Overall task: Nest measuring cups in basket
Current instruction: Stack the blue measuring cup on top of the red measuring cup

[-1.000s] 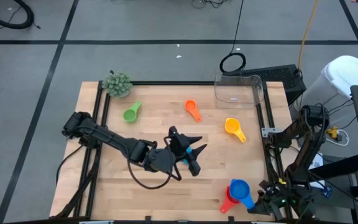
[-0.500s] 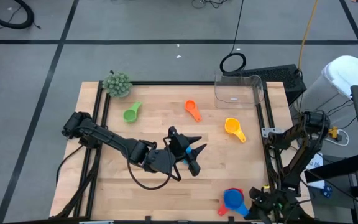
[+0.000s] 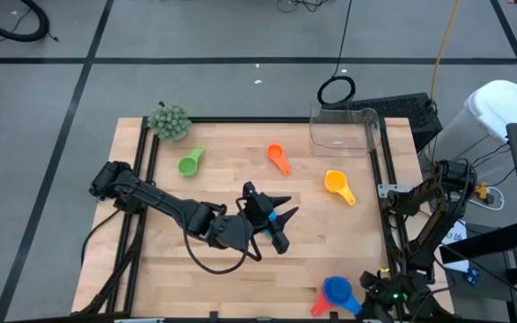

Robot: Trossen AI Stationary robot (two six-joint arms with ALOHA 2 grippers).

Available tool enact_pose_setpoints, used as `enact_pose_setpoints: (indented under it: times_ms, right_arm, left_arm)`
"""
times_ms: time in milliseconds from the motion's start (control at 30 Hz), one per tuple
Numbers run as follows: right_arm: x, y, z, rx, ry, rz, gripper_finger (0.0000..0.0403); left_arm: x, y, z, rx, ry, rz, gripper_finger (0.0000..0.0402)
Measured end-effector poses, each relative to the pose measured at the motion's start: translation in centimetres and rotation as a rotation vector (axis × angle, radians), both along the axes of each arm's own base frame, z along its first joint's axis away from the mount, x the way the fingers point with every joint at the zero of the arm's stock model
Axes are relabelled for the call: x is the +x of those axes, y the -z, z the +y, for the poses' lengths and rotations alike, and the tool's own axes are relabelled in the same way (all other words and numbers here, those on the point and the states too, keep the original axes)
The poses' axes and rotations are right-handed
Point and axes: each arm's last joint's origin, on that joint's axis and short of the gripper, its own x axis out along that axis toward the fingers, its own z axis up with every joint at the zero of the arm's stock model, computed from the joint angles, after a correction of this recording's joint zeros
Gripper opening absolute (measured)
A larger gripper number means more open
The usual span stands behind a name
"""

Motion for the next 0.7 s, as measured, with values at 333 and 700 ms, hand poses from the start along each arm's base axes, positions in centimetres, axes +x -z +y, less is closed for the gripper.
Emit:
enact_pose_setpoints:
  times_ms: [333,700]
  right_arm:
    - [0.9,1.2,-1.5,0.011,0.027,0.035,0.0000]
    - [3.0,2.1,-3.5,-0.004,0.000,0.001,0.0000]
  left_arm:
    - [0.0,0.0,0.0,0.002,0.000,0.001,0.0152]
    - [0.0,0.0,0.0,0.008,0.001,0.004,0.0152]
